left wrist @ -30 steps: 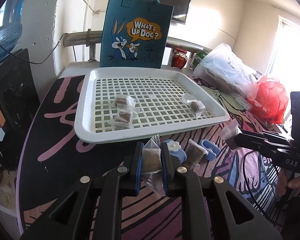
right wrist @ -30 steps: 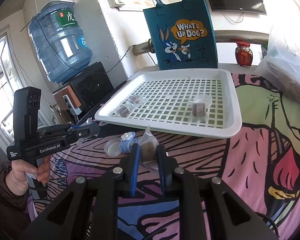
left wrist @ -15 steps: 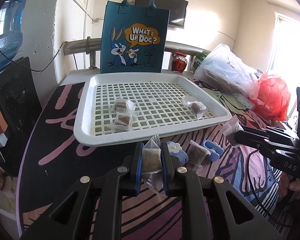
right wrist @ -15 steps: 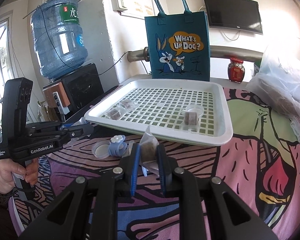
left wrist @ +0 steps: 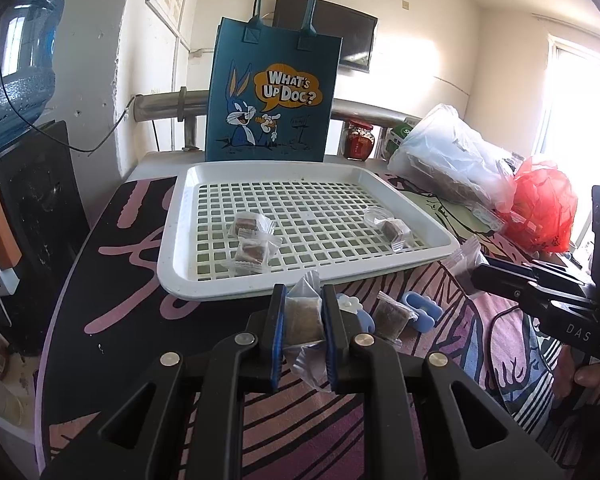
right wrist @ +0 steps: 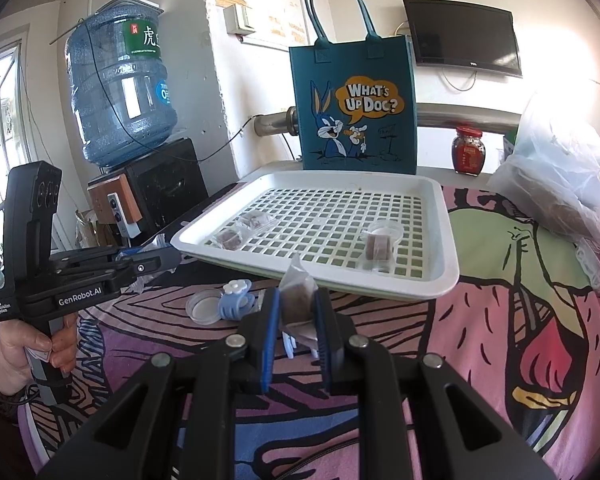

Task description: Organize objects

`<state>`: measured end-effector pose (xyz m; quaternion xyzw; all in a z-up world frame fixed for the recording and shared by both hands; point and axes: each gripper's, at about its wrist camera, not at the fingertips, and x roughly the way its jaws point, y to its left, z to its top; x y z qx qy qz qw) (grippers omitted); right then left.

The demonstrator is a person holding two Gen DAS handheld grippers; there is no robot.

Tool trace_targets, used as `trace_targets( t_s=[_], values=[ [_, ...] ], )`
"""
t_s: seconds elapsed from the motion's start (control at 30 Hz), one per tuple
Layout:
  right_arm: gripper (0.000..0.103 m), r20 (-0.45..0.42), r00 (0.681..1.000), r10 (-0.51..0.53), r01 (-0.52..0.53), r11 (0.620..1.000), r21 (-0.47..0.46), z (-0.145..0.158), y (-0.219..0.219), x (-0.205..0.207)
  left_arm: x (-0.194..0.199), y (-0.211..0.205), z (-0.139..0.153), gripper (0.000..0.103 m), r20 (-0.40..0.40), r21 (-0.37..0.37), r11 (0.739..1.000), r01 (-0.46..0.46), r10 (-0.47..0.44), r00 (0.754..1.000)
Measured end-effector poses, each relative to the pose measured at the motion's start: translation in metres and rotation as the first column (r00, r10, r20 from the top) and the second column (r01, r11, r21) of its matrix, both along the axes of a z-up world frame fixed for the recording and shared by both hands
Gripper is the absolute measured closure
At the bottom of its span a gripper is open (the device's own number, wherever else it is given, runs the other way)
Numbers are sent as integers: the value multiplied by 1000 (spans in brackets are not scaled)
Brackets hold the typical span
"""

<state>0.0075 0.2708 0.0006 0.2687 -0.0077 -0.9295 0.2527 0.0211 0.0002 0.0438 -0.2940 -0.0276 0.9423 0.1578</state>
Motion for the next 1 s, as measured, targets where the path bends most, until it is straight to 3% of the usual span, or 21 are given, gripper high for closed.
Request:
trace_targets(
  t_s=[1.0],
  values=[
    [86,-1,1000,0,0,1000,-4,0,1,0,-1,1,-1,88,15,4,1000,0,0,1000]
  ],
)
